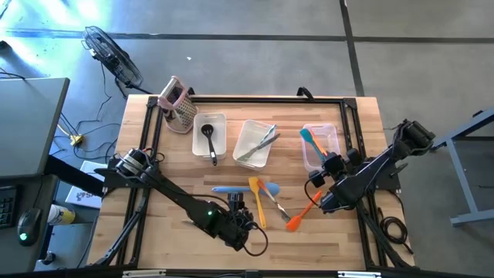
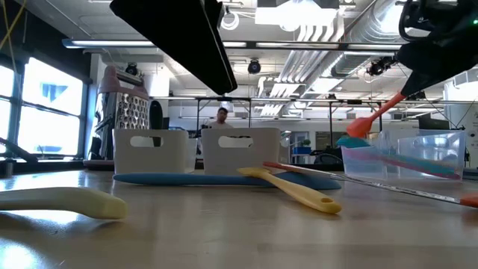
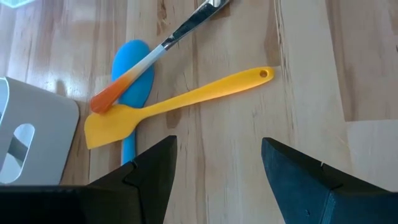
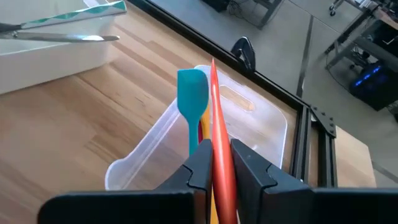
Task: Pick & Place Kitchen Items
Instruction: Put the right orange spatula into the transparent bin, then put the yellow table knife into the right white bin
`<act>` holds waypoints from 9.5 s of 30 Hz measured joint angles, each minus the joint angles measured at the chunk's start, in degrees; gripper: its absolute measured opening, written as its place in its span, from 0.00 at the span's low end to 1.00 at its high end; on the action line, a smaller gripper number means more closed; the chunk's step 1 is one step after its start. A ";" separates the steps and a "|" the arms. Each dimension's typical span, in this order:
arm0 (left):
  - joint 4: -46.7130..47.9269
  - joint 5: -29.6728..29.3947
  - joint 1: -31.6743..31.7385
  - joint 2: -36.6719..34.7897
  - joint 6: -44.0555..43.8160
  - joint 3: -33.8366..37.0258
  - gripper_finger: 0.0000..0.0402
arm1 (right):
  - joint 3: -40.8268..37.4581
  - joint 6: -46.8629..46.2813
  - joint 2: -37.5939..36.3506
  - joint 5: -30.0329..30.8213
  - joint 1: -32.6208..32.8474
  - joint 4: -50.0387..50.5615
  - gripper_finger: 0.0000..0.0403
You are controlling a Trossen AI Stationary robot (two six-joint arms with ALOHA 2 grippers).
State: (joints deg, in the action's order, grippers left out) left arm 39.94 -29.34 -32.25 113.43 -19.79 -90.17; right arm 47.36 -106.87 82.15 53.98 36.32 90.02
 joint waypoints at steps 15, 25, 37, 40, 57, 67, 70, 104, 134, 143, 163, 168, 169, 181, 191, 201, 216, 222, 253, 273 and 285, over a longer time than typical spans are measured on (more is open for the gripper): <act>-0.24 -0.97 0.00 0.00 -0.15 0.00 0.57 | 1.32 3.18 -3.14 -2.75 1.23 0.02 0.07; -0.36 -0.94 0.00 0.00 -0.20 0.00 0.57 | 1.32 4.64 -5.27 1.25 1.02 -0.01 0.07; -1.41 -0.73 0.00 -0.02 -0.22 0.00 0.57 | 1.32 4.88 -5.27 8.95 0.23 -2.19 0.07; -1.51 -0.68 0.00 -0.02 -0.24 0.00 0.57 | 0.13 4.92 -5.27 10.65 -1.23 -3.63 0.07; -0.92 1.90 -0.02 -0.02 -1.66 0.00 0.57 | -10.70 6.23 -5.25 6.14 -5.00 -16.52 0.07; -1.14 0.43 0.00 -0.02 -1.33 0.00 0.57 | -10.70 8.05 -5.25 1.47 -5.33 -17.05 0.07; -1.14 0.42 0.00 -0.02 -1.33 0.00 0.57 | -10.70 8.00 -5.25 0.64 -5.35 -17.06 0.07; -1.27 0.26 0.00 -0.02 -1.51 0.00 0.57 | -10.08 7.92 -5.22 -7.85 -5.36 -13.41 0.52; -1.44 0.33 0.00 -0.04 -1.55 0.00 0.57 | -3.11 8.50 -9.91 -1.15 -5.40 -4.54 0.29; -1.44 0.39 0.00 -0.04 -1.56 0.00 0.57 | 4.12 27.49 -11.76 6.33 1.03 -21.57 0.10; -1.11 8.51 -0.04 -0.04 -6.20 0.00 0.57 | 4.14 78.89 -1.27 -7.16 9.43 -87.86 0.01; -1.18 9.31 -0.47 -0.04 -8.95 0.00 0.57 | 4.12 79.78 2.26 -10.46 9.54 -92.15 0.01; -1.22 9.33 -0.52 -0.04 -9.05 0.00 0.57 | 4.12 79.80 2.76 -11.25 9.71 -92.91 0.01; 0.44 18.87 -0.83 -0.04 -8.44 0.00 0.57 | 4.12 81.69 8.53 -18.23 13.75 -104.13 0.04; 2.23 26.42 -0.82 -0.04 -7.48 0.00 0.57 | 4.12 82.10 11.25 -18.00 16.56 -107.39 0.27; 5.67 26.80 -2.84 -0.04 -6.55 0.00 0.57 | 4.12 81.75 11.99 -18.80 16.95 -107.59 0.43; 5.28 21.74 -4.83 3.92 -13.97 0.04 0.57 | 4.12 83.02 21.01 -29.19 15.44 -119.46 0.43; 7.45 22.31 -4.04 5.88 -13.11 0.07 0.57 | 4.12 83.13 21.29 -32.24 15.70 -120.88 0.43; 10.51 28.20 2.23 14.08 2.78 -0.48 0.18 | 4.12 84.63 21.33 -32.94 14.90 -121.97 0.43; 32.41 15.71 2.16 11.98 1.82 -16.79 0.18 | 4.12 84.66 21.33 -33.40 13.76 -122.05 0.43; 37.41 7.36 -0.12 11.17 4.72 -35.48 0.18 | 4.12 84.66 21.33 -33.40 13.88 -122.01 0.43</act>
State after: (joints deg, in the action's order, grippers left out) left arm 77.35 -21.98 -32.37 124.60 -15.07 -125.66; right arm 51.48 -22.22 103.48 20.58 50.20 -31.99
